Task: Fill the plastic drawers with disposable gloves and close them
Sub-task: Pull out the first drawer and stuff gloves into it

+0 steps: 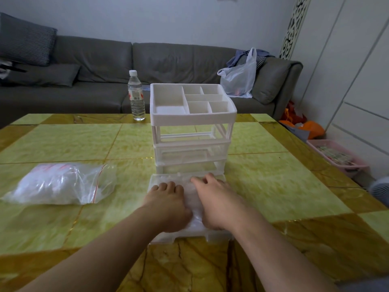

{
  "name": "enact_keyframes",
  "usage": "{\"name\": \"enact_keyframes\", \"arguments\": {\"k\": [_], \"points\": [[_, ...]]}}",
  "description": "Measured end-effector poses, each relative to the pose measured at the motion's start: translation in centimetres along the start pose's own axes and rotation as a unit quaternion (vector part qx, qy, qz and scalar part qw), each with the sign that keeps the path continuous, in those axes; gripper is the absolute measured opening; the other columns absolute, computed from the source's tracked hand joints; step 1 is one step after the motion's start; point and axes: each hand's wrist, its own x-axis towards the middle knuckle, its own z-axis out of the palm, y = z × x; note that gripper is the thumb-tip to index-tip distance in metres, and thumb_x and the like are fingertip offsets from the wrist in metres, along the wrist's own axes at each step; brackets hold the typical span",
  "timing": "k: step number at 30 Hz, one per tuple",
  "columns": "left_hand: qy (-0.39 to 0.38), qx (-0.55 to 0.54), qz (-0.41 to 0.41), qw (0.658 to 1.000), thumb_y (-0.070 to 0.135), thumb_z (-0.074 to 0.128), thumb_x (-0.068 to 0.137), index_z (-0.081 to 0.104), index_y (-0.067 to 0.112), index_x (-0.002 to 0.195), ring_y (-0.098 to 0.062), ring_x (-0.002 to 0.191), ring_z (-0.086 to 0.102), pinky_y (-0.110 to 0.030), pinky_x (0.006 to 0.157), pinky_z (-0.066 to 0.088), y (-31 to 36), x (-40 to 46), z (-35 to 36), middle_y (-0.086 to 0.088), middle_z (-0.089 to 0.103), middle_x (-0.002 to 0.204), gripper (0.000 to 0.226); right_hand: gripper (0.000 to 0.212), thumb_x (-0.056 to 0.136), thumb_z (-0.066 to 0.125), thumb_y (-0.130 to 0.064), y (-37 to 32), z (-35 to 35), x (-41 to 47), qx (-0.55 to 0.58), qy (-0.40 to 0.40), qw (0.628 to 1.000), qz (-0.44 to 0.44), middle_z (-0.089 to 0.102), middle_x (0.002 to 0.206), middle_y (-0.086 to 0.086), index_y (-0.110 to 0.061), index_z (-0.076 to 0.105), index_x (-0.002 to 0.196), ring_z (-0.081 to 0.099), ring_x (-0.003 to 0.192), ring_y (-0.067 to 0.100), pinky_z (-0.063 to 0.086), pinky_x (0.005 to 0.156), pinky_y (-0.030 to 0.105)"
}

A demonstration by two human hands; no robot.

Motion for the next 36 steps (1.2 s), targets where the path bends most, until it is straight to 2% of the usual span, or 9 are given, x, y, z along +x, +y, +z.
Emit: {"name": "enact_keyframes", "arguments": {"k": [7,13,18,23,25,28,30,32,36], "points": [[-0.001,-0.112,-0.042,0.993,0.047,0.044,0.097,0.029,0.007,0.152,-0.037,0.143,0.03,-0.046,0.116,0.03,0.7,0.7,0.9,-0.017,0.031,0.155,0.07,0.058,0.086,0.073,-0.008,-0.1,-0.1,0.0,0.016,0.003,1.0,0.008,0.044,0.137,0.005,-0.017,0.046,0.137,0.05,0.125,0.026,0.053,0.09,0.038],[0.04,-0.137,-0.046,0.989,0.039,0.042,0.1,0.05,0.013,0.132,-0.031,0.129,0.048,-0.044,0.111,0.035,0.3,-0.5,-0.6,-0.011,0.053,0.139,0.042,0.029,0.089,0.065,-0.015,0.7,-0.4,-0.5,0.039,0.051,0.998,-0.011,0.058,0.122,-0.004,-0.024,0.068,0.117,0.06,0.118,0.024,0.058,0.093,0.042],[0.157,-0.217,-0.015,0.963,0.035,0.045,0.104,0.059,0.025,0.126,-0.016,0.114,0.059,-0.037,0.107,0.04,-0.8,-3.0,-2.5,0.007,0.064,0.127,0.028,0.037,0.1,0.064,-0.021,1.2,-1.7,-1.9,0.106,0.127,0.986,0.01,0.062,0.141,-0.012,-0.034,0.068,0.134,0.062,0.125,0.014,0.055,0.103,0.036],[0.282,-0.424,-0.026,0.86,0.023,0.066,0.097,0.056,0.028,0.128,-0.003,0.106,0.059,-0.024,0.088,0.05,-4.1,-5.8,-2.0,0.008,0.058,0.128,0.033,0.039,0.091,0.059,0.006,3.2,-3.2,-3.4,0.252,0.186,0.946,0.087,0.064,0.113,-0.009,-0.028,0.063,0.11,0.064,0.101,0.008,0.06,0.087,0.028],[0.193,-0.524,-0.053,0.828,0.032,0.074,0.092,0.047,0.028,0.141,-0.008,0.117,0.057,-0.029,0.093,0.047,-5.9,-6.9,-0.9,0.008,0.053,0.142,0.056,0.048,0.088,0.067,-0.001,4.6,-3.8,-4.1,0.314,0.096,0.938,0.115,0.059,0.129,-0.007,-0.023,0.054,0.128,0.058,0.12,0.012,0.053,0.098,0.032],[0.01,-0.602,-0.016,0.798,0.046,0.09,0.075,0.038,0.037,0.14,0.001,0.114,0.062,-0.019,0.09,0.05,-6.2,-8.6,0.9,0.022,0.057,0.138,0.083,0.11,0.083,0.087,-0.026,6.0,-3.2,-5.3,0.35,-0.127,0.924,0.091,0.043,0.154,-0.021,-0.032,0.015,0.166,0.043,0.144,0.011,0.039,0.116,0.035],[0.011,-0.589,0.03,0.808,0.026,0.098,0.067,0.045,0.036,0.135,0.003,0.105,0.07,-0.015,0.081,0.055,-5.2,-8.8,2.2,0.02,0.073,0.118,0.087,0.121,0.074,0.096,-0.032,5.7,-1.9,-5.6,0.324,-0.171,0.929,0.049,0.053,0.139,-0.03,-0.036,0.016,0.165,0.053,0.127,-0.003,0.042,0.105,0.019],[0.089,-0.541,0.025,0.836,0.015,0.098,0.066,0.053,0.037,0.126,0.003,0.099,0.071,-0.018,0.079,0.057,-4.1,-8.2,3.0,0.019,0.073,0.108,0.077,0.114,0.069,0.098,-0.032,5.4,-0.8,-5.4,0.32,-0.117,0.938,0.056,0.065,0.13,-0.026,-0.041,0.028,0.158,0.059,0.116,-0.007,0.047,0.102,0.019],[0.162,-0.524,-0.001,0.836,0.029,0.096,0.065,0.059,0.041,0.116,0.006,0.094,0.069,-0.023,0.08,0.058,-3.7,-8.3,2.4,0.026,0.072,0.103,0.064,0.091,0.067,0.096,-0.024,5.7,-1.3,-5.6,0.353,-0.023,0.934,0.051,0.072,0.114,-0.025,-0.046,0.049,0.141,0.068,0.103,-0.006,0.056,0.098,0.025]]}}
